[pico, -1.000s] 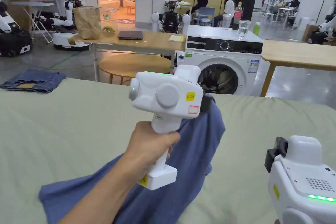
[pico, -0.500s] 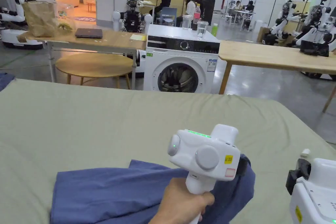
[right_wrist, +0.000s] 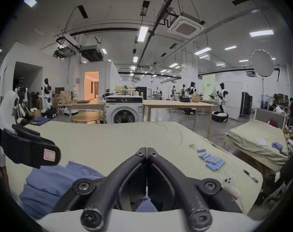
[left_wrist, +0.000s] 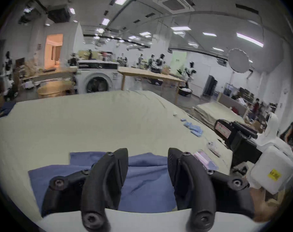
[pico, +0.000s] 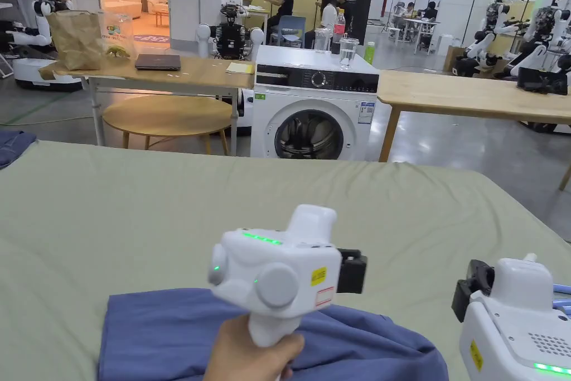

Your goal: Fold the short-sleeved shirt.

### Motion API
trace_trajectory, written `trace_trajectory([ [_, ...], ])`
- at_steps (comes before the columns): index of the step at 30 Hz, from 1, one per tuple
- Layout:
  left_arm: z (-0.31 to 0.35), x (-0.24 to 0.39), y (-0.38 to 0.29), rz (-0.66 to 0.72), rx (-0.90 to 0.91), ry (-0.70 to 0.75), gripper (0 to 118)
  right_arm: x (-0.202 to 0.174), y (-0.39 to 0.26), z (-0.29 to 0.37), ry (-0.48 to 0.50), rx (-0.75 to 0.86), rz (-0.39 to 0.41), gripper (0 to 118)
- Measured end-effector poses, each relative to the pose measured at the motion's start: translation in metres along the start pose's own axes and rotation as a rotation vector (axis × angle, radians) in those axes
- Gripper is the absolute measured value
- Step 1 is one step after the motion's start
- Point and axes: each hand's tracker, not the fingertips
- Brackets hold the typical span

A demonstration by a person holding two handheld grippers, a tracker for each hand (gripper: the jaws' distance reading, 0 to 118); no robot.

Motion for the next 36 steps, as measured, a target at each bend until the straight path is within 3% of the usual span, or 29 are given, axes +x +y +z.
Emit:
trace_trajectory([
  [2,0.023,-0.017,-0.012,0.014,0.059,0.107,45,-0.016,-0.001,-0.001,0.035,0.006,0.000,0],
  [7,0.066,-0.058,-0.042,0.036,0.142,0.332,1,-0.061,-0.005,-0.006,0.110,0.017,0.010,0],
  [11,0.094,-0.097,-0.057,0.135,0.183,0.427,0,-0.094,-0.007,-0.009,0.156,0.020,0.021,0],
  [15,0.106,-0.144,-0.063,0.201,0.104,0.494,0,-0.115,-0.010,-0.016,0.203,-0.006,0.028,0],
  [21,0.095,-0.233,-0.056,0.280,-0.057,0.529,0,-0.129,-0.017,-0.030,0.229,-0.040,0.047,0],
  [25,0.074,-0.283,-0.047,0.380,-0.169,0.478,0,-0.128,-0.020,-0.038,0.227,-0.059,0.059,0],
  [26,0.065,-0.295,-0.045,0.398,-0.214,0.465,5,-0.127,-0.022,-0.040,0.223,-0.064,0.064,0],
  [29,0.041,-0.316,-0.042,0.413,-0.295,0.455,52,-0.122,-0.026,-0.047,0.210,-0.083,0.067,0],
  [36,-0.025,-0.342,-0.069,0.425,-0.516,0.507,59,-0.101,-0.040,-0.059,0.170,-0.137,0.067,0],
])
